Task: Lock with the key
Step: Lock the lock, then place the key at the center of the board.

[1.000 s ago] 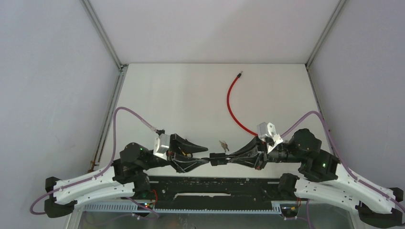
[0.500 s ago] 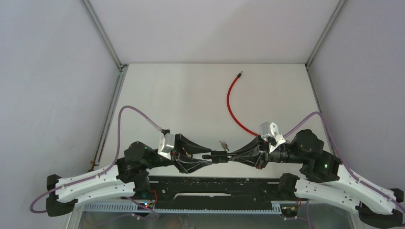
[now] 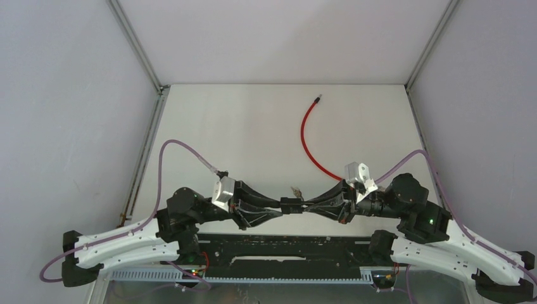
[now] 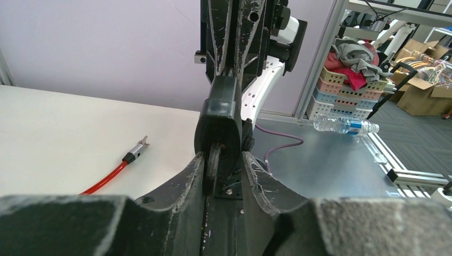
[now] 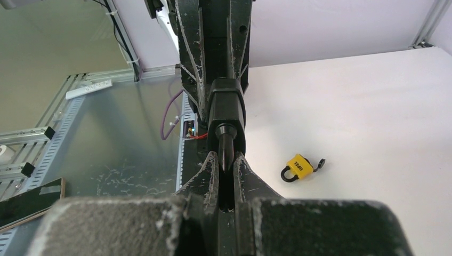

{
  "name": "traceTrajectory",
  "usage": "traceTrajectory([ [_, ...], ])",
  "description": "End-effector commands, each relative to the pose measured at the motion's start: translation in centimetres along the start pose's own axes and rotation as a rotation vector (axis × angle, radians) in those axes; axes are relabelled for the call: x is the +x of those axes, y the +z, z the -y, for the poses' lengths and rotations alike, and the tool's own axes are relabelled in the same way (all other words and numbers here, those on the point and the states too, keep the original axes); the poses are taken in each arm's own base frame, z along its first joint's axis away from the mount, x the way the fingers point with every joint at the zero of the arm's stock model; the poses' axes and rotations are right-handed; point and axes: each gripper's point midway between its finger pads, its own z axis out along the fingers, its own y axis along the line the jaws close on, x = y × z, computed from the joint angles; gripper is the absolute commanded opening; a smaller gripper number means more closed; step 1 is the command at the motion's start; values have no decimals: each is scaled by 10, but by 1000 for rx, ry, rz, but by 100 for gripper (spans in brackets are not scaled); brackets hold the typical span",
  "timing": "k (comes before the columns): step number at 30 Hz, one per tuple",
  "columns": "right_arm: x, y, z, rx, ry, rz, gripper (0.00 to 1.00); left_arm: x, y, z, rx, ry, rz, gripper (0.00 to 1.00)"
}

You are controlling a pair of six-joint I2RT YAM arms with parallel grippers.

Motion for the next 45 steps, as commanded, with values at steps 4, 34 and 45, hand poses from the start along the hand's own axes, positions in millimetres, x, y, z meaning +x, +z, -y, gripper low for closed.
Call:
traceTrajectory([
  [4,-45,-5,-7,-16,-57,158,0,-21,0,6,17,24,68,33],
  [34,-16,-17,27,181,-22,56,0,7,-57,-41,-322,-47,42,0],
  [45,65,20,101,524,193,-206,0,103,-81,-137,-924,-205,-320,0],
])
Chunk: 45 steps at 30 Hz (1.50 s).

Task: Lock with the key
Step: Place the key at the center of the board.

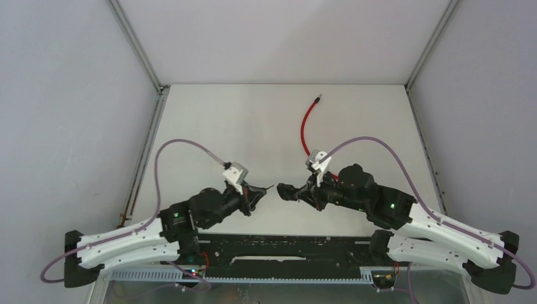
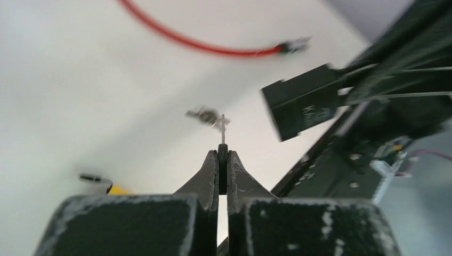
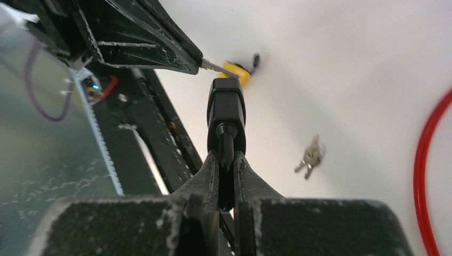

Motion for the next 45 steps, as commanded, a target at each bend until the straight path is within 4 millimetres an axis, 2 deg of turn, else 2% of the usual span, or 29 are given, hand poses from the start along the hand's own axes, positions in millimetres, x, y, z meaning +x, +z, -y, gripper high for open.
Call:
traceTrajectory([
  [1,-26,5,21,147,82,93,0,32,23,-36,-220,-71,-141,0],
  [7,-12,2,38,254,117,51,0,74,70,-50,-210,-187,-267,0],
  [12,-2,-3,42,287,126,20,0,94,108,-36,-129,-183,-365,0],
  [15,-1,-6,44,303,122,17,0,114,126,-26,-73,-193,-444,1],
  [17,0,-7,45,309,116,16,0,126,132,-28,-81,-192,-483,11],
  [19,3,-9,46,316,114,7,0,132,132,-34,-110,-185,-501,32],
  [22,7,-9,48,331,116,-11,0,126,124,-47,-180,-169,-480,60],
  [25,11,-6,52,354,115,-29,0,116,108,-63,-255,-156,-464,77],
  [31,14,9,55,361,132,-44,0,90,53,-102,-458,-124,-396,87],
  [35,22,28,58,364,161,-108,0,70,14,-126,-610,-174,-304,98],
  [40,39,68,70,397,191,-234,0,51,-12,-123,-604,-230,-226,100],
  [43,37,96,72,382,201,-278,1,40,-25,-123,-605,-258,-162,100],
  [45,26,115,77,403,208,-287,5,32,-33,-123,-605,-275,-113,100],
])
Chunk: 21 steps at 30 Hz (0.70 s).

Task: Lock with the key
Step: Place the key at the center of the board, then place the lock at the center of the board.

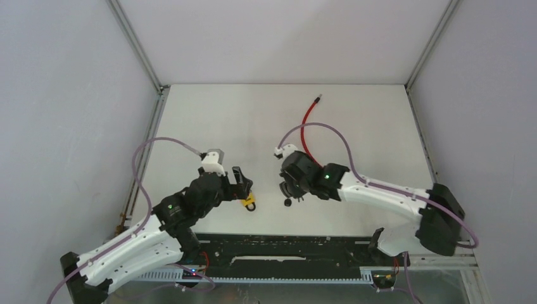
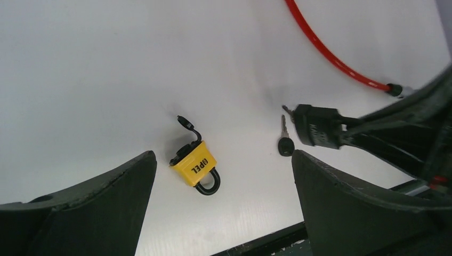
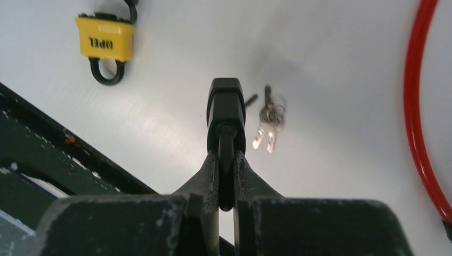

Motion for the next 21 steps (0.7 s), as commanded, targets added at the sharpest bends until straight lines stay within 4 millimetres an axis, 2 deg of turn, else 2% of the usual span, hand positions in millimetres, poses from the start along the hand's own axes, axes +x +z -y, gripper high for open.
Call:
traceTrajectory([
  [1,-84,13,-30,-51,68,142,6,-2,-15,-24,-60,-67,62,100],
  [5,-97,48,-35,-21,90,59,13,-3,-25,-33,-61,-84,90,100],
  [8,-92,76,-36,6,98,-34,18,0,-29,-36,-62,-75,82,100],
  [11,-86,93,-34,43,85,-106,22,1,-32,-37,-55,-72,79,100],
  [16,-84,110,-31,72,83,-167,29,-1,-35,-35,-33,-86,94,100],
  [21,-95,103,-30,70,88,-131,31,-2,-36,-37,-40,-91,103,100],
])
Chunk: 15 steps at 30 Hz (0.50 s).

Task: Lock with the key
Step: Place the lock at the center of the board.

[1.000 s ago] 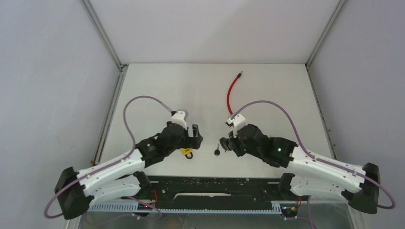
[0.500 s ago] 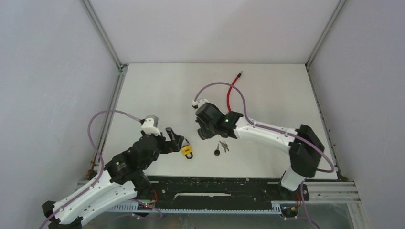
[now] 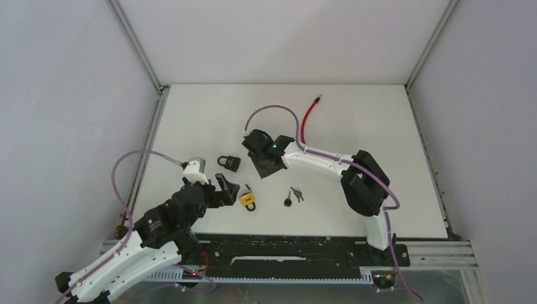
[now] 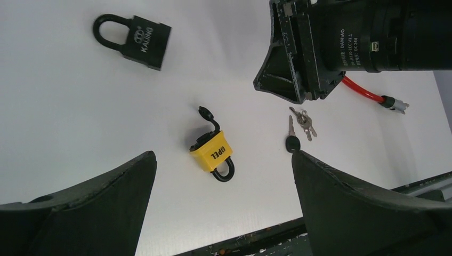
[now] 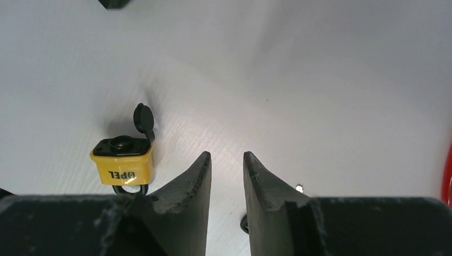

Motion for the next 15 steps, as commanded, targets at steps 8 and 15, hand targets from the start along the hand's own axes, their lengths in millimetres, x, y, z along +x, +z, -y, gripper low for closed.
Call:
traceTrajectory([
  [8,-26,-35,38,7,106,95,38,2,4,-5,-27,-18,12,100],
  [15,-3,-38,120,137,156,55,52,4,5,-3,-12,-10,4,100],
])
